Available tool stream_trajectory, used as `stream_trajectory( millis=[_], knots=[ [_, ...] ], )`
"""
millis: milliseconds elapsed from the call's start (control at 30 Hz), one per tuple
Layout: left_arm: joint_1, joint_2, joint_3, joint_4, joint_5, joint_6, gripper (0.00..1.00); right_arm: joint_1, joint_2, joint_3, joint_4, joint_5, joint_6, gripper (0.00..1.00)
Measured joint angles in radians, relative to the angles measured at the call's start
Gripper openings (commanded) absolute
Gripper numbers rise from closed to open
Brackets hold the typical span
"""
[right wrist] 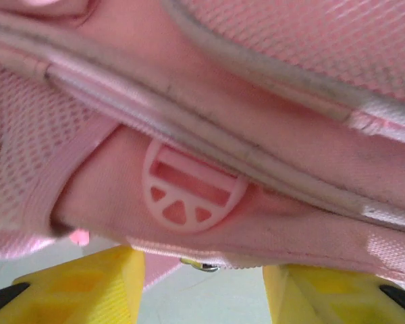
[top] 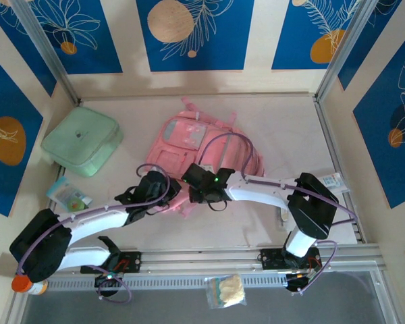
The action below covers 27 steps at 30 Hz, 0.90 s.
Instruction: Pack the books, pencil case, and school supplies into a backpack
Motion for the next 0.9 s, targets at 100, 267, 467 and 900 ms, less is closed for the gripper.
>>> stream_trajectory(
  millis=[100,267,467,900],
  knots=[
    [-0.016,-0.011,0.004,-0.007,-0.018,-0.008,0.0,0.004,0.0,0.006,-0.043,0.043,0.044,0.45],
    [-0.02,-0.032,0.013,-0.039,-0.032,-0.004,0.0,0.007,-0.01,-0.003,-0.091,0.086,0.081,0.42],
    [-0.023,-0.058,0.014,-0.071,-0.043,0.01,0.0,-0.003,-0.133,-0.099,-0.146,0.097,0.083,0.38],
    [-0.023,-0.064,0.028,-0.104,-0.058,0.013,0.0,0.05,-0.166,-0.2,-0.032,0.045,-0.117,0.43]
  ],
)
